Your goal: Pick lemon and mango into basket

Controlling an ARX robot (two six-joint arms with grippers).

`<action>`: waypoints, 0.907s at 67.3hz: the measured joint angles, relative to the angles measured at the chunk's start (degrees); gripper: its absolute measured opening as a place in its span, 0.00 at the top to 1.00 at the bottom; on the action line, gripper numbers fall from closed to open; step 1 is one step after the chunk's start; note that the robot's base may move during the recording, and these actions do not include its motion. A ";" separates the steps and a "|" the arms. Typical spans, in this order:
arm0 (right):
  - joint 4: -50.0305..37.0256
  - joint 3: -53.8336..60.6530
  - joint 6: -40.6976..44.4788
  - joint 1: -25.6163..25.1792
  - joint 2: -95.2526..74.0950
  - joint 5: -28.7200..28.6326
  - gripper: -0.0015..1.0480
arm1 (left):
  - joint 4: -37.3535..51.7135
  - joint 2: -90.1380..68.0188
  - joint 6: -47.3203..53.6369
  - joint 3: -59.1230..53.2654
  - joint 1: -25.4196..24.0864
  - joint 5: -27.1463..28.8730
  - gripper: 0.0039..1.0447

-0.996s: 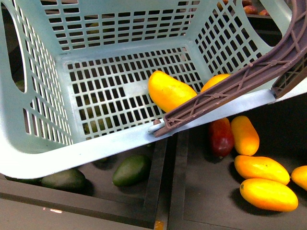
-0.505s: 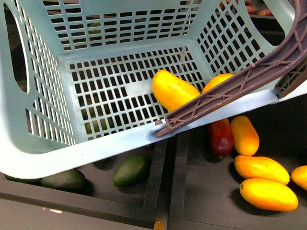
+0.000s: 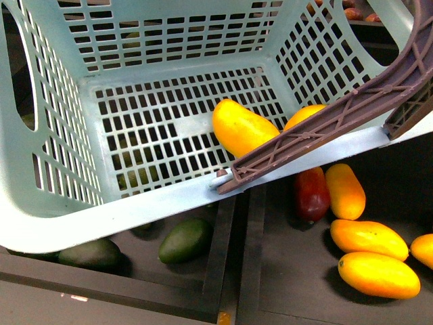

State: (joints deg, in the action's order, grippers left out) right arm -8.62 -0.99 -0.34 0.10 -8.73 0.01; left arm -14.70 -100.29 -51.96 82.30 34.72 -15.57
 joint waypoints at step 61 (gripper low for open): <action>8.52 0.00 0.11 0.00 8.37 0.13 0.08 | 0.00 0.00 -0.11 0.00 0.00 -0.04 0.86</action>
State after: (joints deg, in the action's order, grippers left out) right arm -0.10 -0.99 -0.23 0.10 -0.36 0.14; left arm -14.70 -100.29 -52.07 82.30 34.72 -15.62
